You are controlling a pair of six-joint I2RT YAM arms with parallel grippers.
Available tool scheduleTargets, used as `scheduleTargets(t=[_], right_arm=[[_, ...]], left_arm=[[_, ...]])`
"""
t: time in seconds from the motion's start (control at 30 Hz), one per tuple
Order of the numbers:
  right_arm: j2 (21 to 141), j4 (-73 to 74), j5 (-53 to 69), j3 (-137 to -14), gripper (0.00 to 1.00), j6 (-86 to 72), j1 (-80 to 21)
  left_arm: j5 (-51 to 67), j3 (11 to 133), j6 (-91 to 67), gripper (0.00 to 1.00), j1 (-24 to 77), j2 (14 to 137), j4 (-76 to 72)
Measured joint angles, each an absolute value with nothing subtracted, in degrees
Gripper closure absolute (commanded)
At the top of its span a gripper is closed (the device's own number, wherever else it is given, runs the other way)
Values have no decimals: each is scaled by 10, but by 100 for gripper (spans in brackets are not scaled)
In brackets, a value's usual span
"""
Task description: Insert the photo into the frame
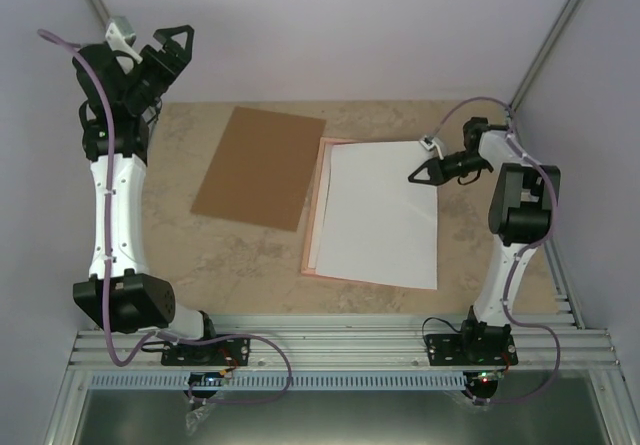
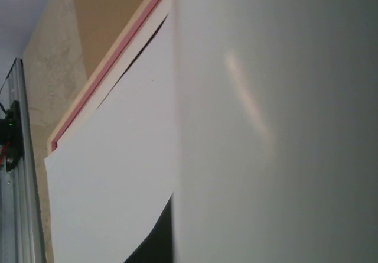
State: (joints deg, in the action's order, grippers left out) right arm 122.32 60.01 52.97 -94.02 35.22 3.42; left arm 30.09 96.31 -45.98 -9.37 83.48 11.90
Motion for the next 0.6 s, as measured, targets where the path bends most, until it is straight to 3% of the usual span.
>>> scheduleTargets(t=[0.6], right_arm=[[1183, 646, 634, -922, 99, 470, 50]], left_arm=[[290, 962, -443, 1, -67, 837, 118]])
